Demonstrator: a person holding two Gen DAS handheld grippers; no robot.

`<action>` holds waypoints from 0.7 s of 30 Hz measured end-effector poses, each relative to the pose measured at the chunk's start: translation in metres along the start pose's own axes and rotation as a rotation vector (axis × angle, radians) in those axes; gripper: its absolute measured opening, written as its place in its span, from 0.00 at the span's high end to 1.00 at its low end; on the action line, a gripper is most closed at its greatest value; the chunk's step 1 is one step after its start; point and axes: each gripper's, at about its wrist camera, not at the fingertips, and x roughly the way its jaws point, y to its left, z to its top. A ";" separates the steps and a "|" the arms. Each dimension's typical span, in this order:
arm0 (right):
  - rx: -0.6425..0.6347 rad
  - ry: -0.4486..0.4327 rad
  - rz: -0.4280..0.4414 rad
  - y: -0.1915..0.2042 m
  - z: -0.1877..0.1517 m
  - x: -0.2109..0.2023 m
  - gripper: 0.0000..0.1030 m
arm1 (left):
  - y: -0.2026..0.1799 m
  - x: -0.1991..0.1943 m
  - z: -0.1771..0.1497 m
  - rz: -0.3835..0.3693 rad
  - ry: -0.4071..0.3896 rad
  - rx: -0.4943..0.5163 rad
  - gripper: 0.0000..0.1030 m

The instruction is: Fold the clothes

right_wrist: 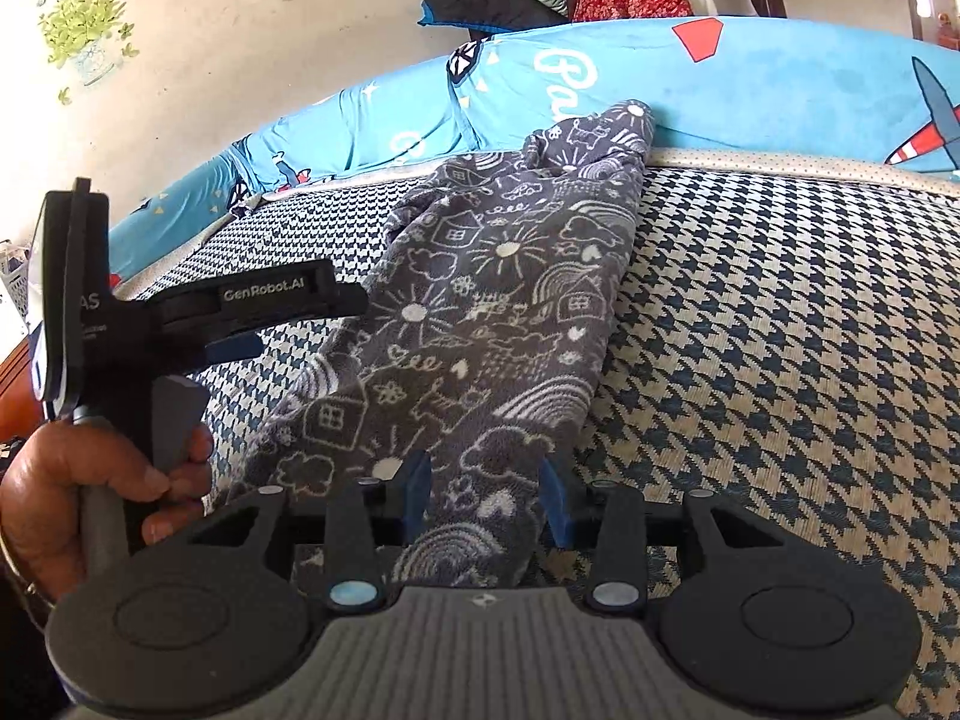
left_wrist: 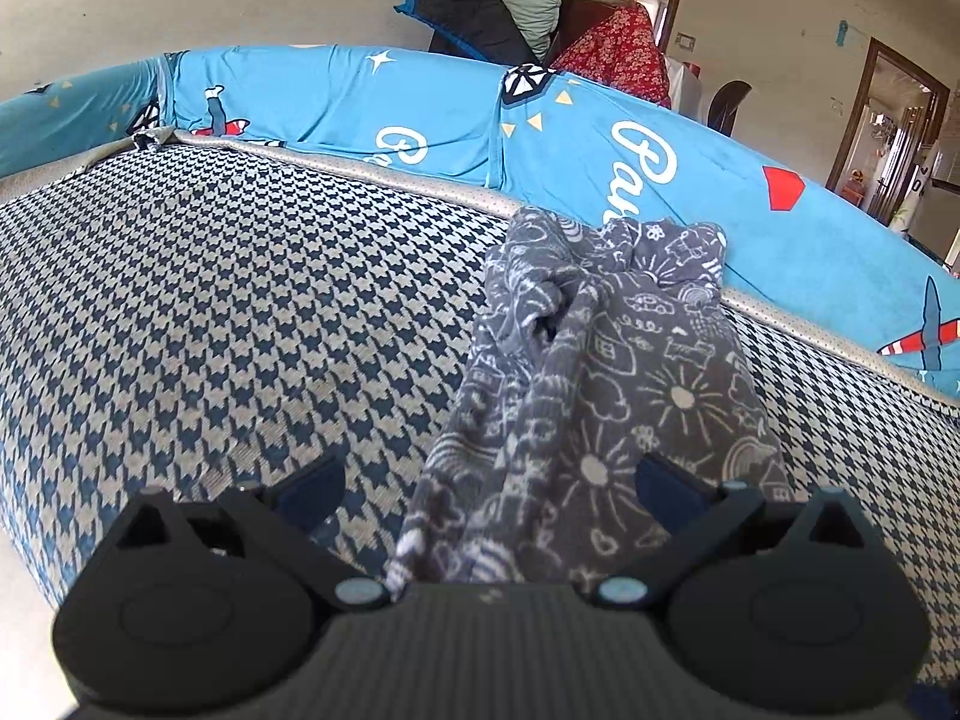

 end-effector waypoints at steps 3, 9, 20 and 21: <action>0.028 -0.004 0.001 -0.003 0.002 0.001 0.62 | -0.003 0.012 0.008 0.003 0.011 0.024 0.00; 0.067 0.007 0.006 -0.008 0.002 0.006 0.62 | -0.005 0.031 0.016 -0.018 0.036 0.050 0.00; 0.062 0.016 0.002 -0.007 0.002 0.012 0.62 | 0.002 0.060 0.028 0.070 0.064 0.086 0.00; 0.065 0.017 0.002 -0.008 0.002 0.013 0.62 | 0.002 0.063 0.029 0.077 0.068 0.086 0.00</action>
